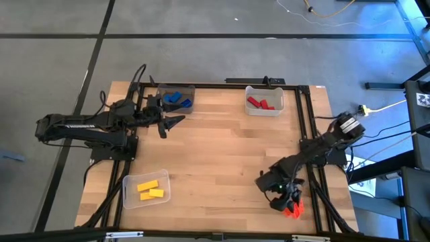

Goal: Sort & place blocks by color
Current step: Move the top orange three stud game piece into the bottom right

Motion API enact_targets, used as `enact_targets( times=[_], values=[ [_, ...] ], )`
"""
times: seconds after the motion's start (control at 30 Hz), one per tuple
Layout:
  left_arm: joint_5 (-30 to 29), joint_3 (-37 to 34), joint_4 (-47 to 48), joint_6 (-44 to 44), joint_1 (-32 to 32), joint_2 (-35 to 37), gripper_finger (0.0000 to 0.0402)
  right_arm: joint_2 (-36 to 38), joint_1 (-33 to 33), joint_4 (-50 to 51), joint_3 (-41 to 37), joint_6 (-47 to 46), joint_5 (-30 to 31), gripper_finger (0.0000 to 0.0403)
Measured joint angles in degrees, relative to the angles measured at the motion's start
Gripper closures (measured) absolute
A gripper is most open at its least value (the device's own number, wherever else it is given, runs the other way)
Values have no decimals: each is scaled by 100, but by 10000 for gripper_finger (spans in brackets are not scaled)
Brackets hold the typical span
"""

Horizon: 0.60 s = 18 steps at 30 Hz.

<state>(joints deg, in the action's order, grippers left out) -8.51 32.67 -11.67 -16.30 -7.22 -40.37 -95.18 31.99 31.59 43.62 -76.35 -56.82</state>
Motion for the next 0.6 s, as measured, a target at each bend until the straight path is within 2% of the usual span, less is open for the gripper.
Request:
enact_targets(
  times=[0.17, 0.5, 0.6],
  values=[
    [0, 0, -1, 38, 0, 1, 140, -395, -74, 80, -2, 400, -128, 267],
    [0, 0, -1, 37, 2, 1, 140, -566, -81, 53, -2, 601, -136, 267],
    [0, 0, -2, 39, 2, 1, 140, -566, -81, 43, -2, 601, -91, 245]
  ],
)
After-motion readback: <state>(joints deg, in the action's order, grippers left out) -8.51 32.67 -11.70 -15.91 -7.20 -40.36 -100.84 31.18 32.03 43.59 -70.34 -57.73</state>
